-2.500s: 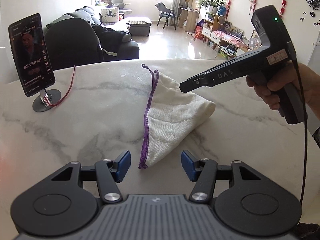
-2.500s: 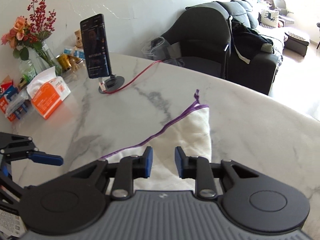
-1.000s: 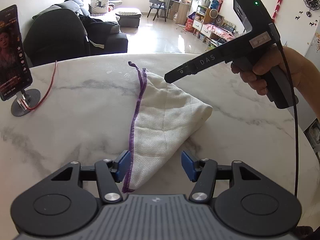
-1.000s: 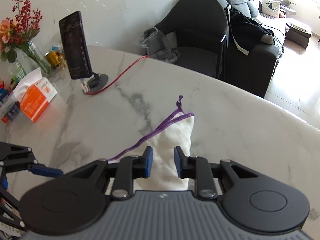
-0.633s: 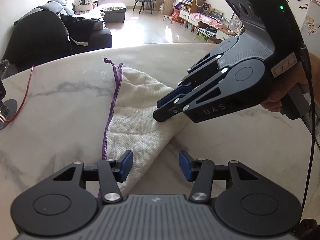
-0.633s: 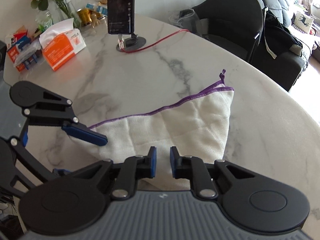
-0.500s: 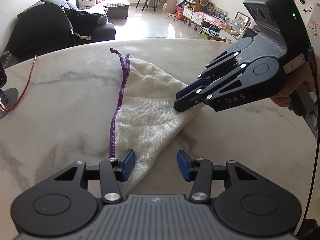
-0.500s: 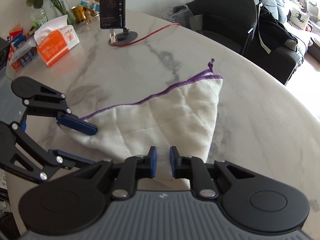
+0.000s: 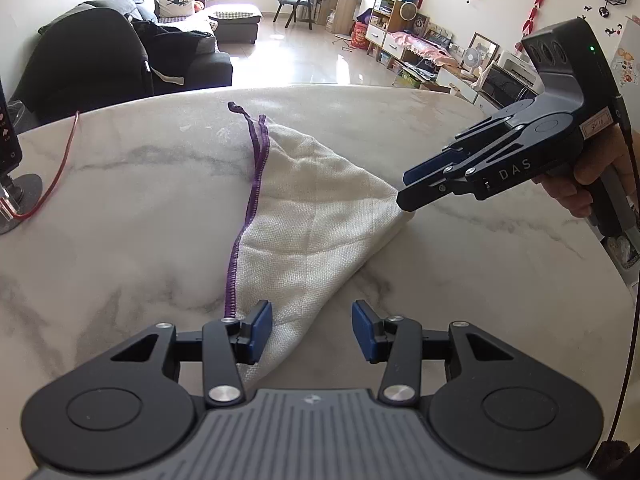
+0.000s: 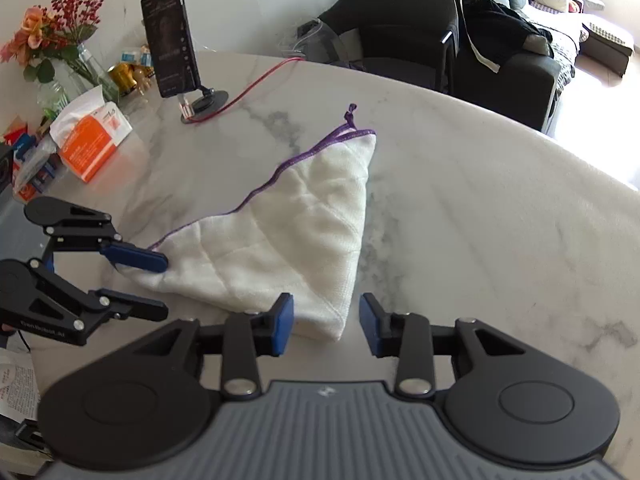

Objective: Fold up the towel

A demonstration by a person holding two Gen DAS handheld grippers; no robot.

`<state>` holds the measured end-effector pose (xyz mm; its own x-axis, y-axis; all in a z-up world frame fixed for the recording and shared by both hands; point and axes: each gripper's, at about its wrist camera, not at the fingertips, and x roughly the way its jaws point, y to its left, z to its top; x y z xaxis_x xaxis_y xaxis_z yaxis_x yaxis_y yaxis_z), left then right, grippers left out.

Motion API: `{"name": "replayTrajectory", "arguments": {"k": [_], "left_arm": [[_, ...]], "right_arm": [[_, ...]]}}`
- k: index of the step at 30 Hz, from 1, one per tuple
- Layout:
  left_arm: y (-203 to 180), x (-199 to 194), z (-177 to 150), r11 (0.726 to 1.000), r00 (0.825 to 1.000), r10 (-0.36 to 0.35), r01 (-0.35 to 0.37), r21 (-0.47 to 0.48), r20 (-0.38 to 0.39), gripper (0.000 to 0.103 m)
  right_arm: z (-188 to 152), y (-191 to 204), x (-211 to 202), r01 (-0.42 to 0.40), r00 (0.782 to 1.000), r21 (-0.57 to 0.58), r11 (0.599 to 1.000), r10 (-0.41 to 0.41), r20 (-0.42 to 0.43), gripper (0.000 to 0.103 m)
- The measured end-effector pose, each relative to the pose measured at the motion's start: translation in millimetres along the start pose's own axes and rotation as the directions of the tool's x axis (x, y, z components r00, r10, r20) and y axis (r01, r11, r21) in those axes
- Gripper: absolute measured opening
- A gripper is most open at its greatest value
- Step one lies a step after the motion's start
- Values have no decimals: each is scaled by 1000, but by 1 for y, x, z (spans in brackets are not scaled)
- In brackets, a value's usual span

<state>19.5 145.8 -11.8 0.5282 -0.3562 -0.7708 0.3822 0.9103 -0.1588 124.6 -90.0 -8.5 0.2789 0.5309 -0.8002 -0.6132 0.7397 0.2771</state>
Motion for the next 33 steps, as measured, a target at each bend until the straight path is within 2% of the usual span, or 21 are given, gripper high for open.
{"name": "replayTrajectory", "arguments": {"k": [4, 6, 8, 11, 20, 33], "left_arm": [[-2, 1, 1, 1000, 1000, 17, -17, 7, -16, 46], [-3, 4, 0, 1000, 999, 27, -27, 14, -25, 46], [-5, 4, -2, 999, 999, 34, -33, 19, -28, 46], [-6, 5, -2, 999, 999, 42, -41, 23, -29, 46], [-17, -1, -4, 998, 999, 32, -31, 46, -29, 46], [-59, -15, -12, 989, 1000, -10, 12, 149, -14, 46]], "right_arm": [[0, -3, 11, -10, 999, 63, 998, 13, -48, 38], [1, 0, 13, -2, 999, 61, 998, 5, -44, 31], [1, 3, 15, 4, 999, 52, 999, -2, -47, 14], [0, 9, 16, 21, 999, 20, 1000, -20, -41, 9], [-13, 14, -3, 41, 999, 15, 999, -40, -8, 8], [-64, 5, -37, 68, 998, 71, 995, -68, -2, 8]]}}
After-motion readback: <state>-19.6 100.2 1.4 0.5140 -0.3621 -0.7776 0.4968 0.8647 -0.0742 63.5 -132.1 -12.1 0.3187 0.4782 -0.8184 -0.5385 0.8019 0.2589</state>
